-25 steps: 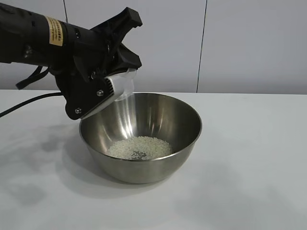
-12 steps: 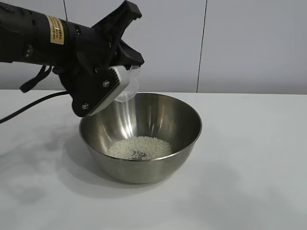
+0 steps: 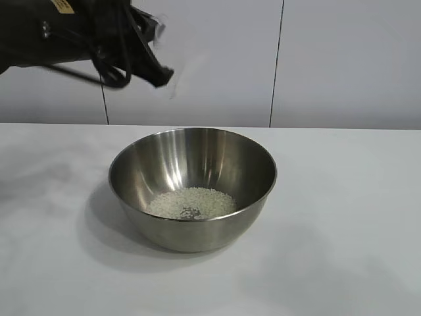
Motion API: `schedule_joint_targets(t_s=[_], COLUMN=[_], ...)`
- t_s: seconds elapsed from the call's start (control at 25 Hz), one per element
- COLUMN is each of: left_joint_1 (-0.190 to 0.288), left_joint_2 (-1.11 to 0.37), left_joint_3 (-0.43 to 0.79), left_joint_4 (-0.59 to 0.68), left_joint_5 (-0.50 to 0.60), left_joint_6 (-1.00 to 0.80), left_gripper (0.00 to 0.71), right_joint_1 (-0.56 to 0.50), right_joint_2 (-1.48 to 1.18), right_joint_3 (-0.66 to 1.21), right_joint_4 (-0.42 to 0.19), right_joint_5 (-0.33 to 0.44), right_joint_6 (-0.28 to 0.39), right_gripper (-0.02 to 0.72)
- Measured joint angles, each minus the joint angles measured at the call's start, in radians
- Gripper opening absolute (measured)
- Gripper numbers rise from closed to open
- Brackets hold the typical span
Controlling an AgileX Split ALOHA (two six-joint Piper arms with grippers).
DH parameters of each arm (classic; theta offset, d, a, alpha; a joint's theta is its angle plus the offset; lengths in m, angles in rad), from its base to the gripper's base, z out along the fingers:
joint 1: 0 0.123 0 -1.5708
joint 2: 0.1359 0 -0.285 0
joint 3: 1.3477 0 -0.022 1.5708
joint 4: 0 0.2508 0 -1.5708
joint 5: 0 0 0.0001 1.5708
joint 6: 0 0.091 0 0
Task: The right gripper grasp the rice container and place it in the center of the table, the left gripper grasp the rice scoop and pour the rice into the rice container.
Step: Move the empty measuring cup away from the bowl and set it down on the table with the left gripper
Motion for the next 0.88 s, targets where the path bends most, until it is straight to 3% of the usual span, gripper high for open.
schedule_joint_targets(t_s=[0.2, 0.48, 0.68, 0.88], left_joint_1=[0.000, 0.000, 0.000, 0.000], left_joint_2=[0.000, 0.000, 0.000, 0.000], left_joint_3=[0.000, 0.000, 0.000, 0.007], left_joint_4=[-0.380, -0.647, -0.701, -0.719], left_joint_5=[-0.069, -0.093, -0.159, -0.246], left_joint_6=[0.057, 0.454, 0.600, 0.357], left_gripper=[0.012, 0.012, 0.012, 0.012], right_joint_1=[0.000, 0.000, 0.000, 0.000], right_joint_2=[0.000, 0.000, 0.000, 0.000], right_joint_3=[0.000, 0.000, 0.000, 0.000], right_joint_4=[0.000, 0.000, 0.000, 0.000], right_joint_5=[0.000, 0.000, 0.000, 0.000], right_joint_6=[0.000, 0.000, 0.000, 0.000], right_gripper=[0.516, 0.516, 0.516, 0.516])
